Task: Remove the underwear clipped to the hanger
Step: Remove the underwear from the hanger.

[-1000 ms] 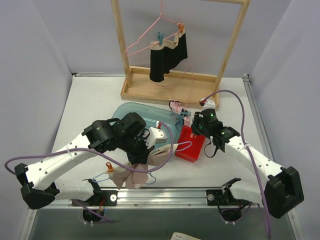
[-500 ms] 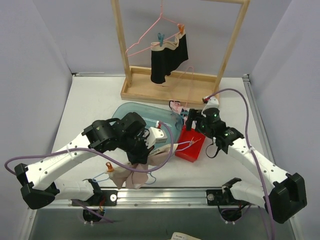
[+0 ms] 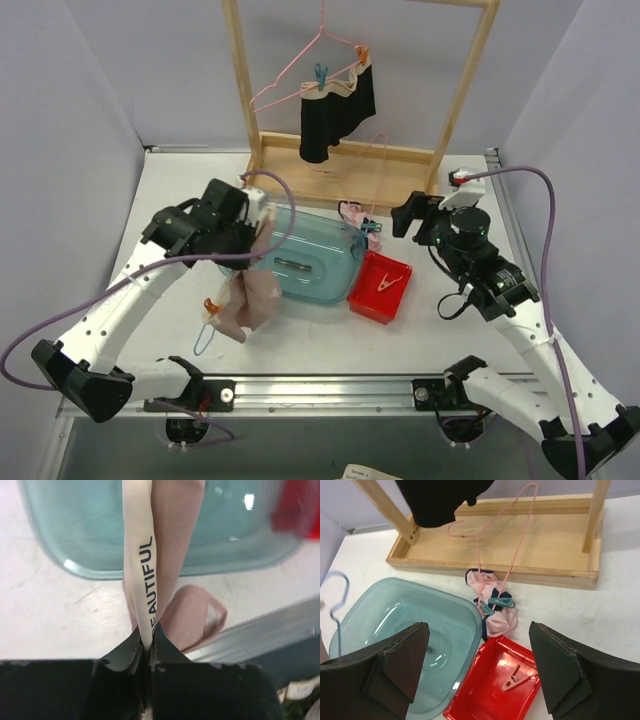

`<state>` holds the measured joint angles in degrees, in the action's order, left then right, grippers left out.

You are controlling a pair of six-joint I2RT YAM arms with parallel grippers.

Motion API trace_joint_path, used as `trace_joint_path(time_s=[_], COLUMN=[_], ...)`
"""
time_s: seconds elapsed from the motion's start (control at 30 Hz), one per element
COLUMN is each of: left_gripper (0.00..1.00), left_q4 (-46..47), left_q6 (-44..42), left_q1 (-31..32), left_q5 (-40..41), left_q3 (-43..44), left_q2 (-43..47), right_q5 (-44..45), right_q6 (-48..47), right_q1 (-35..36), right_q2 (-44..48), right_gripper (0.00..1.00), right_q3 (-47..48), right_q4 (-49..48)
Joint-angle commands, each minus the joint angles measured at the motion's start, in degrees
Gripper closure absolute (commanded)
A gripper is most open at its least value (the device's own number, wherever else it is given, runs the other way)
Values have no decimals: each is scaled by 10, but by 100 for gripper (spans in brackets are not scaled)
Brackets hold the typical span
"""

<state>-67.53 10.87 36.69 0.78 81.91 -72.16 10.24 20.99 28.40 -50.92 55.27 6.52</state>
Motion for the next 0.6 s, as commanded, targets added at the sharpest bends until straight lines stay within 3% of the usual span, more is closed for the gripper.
trace_joint_path(time_s=[0.0, 0.07, 0.23, 0.33, 0.57], left_gripper=[97, 97, 97, 97, 98], left_q4=[-22, -6, 16, 27, 52], left_q6=[113, 143, 260, 305, 375], left_q1=[-79, -127, -155, -155, -159], left_q5=[81, 80, 109, 118, 143], left_q3=[30, 16, 33, 64, 41], left_q2=[4, 4, -7, -4, 9], right_q5=[-78, -151, -133, -52, 159], right_q6=[-35, -53, -105, -115, -53], right_q1=[0, 15, 167, 287, 461], right_q2=[-12, -23, -74, -129, -230], right_gripper=[18, 19, 18, 16, 12], right_q3=[19, 18, 37, 79, 120], right_q4=[9, -4, -35, -40, -128])
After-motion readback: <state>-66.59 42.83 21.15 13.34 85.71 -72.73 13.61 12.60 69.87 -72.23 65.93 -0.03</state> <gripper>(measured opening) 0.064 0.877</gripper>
